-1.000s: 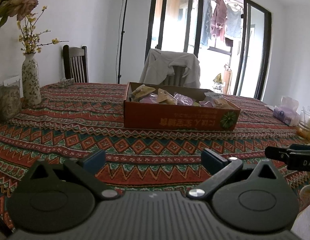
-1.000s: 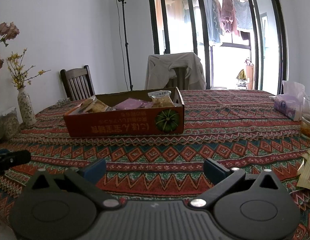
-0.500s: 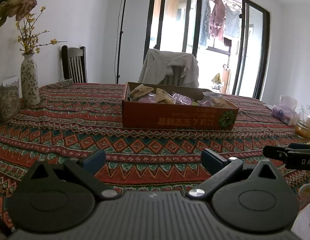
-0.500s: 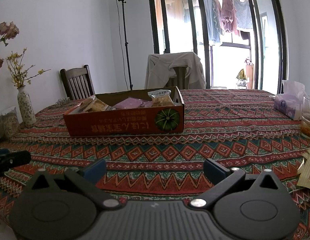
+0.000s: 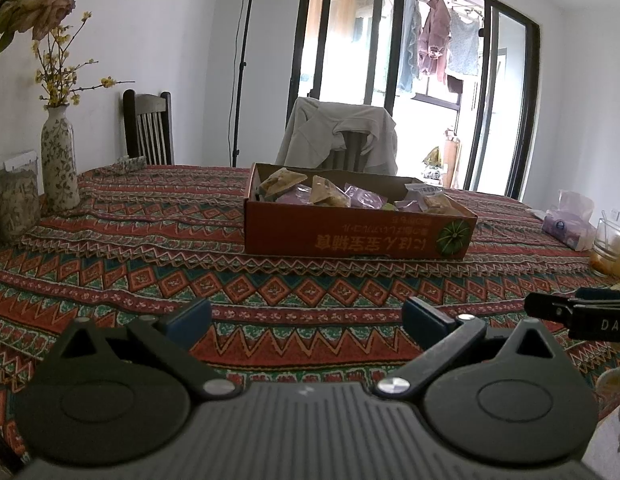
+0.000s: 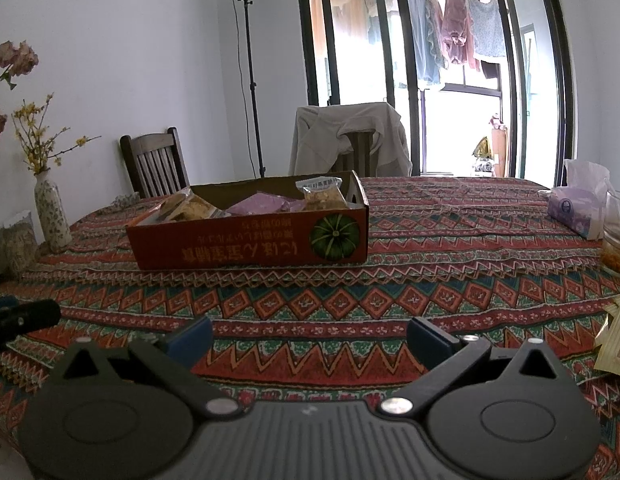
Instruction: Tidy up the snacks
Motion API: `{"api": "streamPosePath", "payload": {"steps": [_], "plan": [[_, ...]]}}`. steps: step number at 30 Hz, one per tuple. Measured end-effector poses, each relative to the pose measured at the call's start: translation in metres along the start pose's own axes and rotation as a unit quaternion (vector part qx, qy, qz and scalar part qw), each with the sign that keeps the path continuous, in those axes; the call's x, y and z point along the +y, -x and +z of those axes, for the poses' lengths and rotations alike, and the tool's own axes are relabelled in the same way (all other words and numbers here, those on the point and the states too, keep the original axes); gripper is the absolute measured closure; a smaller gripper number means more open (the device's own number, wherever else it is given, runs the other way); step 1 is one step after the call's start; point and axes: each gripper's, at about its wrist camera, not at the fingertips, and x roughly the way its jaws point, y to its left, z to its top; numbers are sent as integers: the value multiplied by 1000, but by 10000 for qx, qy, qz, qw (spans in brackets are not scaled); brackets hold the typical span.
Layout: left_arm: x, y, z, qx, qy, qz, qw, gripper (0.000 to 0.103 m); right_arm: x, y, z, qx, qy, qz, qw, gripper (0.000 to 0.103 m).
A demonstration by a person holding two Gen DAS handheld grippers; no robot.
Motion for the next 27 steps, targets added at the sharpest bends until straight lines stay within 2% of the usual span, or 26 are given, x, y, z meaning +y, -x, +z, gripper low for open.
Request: {"api": "streamPosePath", "payload": {"steps": [19, 27], "plan": [[1, -1, -2, 8, 17, -20, 10000, 0, 0, 0, 0, 15, -1, -3, 10000, 0], [-2, 1, -4, -101, 19, -220, 9997, 0, -3, -3, -2, 62, -18, 7, 10000, 0]]}}
